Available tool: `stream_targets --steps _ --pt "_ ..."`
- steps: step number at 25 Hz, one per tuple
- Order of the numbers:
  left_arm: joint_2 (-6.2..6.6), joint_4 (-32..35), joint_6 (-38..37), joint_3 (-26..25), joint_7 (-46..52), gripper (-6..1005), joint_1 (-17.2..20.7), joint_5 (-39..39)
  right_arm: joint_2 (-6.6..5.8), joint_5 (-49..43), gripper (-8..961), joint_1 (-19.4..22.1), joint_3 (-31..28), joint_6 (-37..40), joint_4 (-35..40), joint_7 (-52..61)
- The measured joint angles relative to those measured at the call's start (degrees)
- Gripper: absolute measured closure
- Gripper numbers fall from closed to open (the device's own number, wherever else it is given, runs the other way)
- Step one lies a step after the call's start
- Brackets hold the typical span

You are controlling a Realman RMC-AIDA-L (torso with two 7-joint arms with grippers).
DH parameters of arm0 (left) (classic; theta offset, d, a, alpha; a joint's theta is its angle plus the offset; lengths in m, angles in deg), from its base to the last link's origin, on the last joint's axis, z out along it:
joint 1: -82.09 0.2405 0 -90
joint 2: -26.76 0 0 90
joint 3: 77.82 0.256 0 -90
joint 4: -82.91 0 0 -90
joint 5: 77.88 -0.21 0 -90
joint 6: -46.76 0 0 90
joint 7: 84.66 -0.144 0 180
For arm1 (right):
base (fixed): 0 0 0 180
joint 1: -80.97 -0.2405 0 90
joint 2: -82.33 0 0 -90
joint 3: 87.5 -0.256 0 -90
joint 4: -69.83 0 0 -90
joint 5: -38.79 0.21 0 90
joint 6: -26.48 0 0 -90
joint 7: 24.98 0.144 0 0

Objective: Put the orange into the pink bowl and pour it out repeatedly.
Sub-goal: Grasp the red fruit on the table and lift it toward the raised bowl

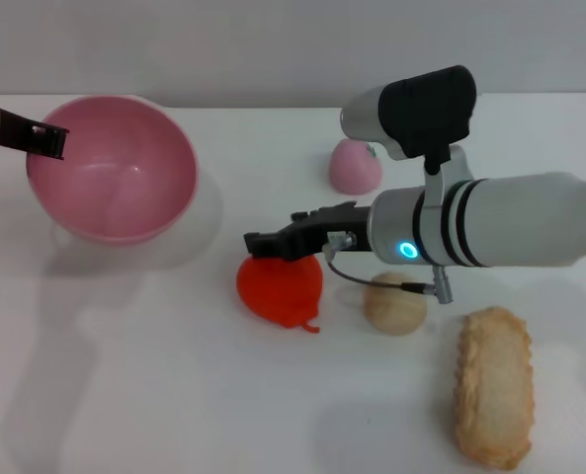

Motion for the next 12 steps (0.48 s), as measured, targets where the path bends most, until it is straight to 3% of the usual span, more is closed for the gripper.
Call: stream_targets --steps 7,12 --pt "0.0 -0.25 -0.12 0.06 -0.64 954 -0.31 0.0 0.11 14.31 202 -4.89 0.53 0.43 -10.28 -9.06" --pt "0.0 -0.36 -0.25 0.06 -1.22 954 -0.37 0.02 0.12 16.49 202 -5.88 0.54 0.63 -12.69 -10.2"
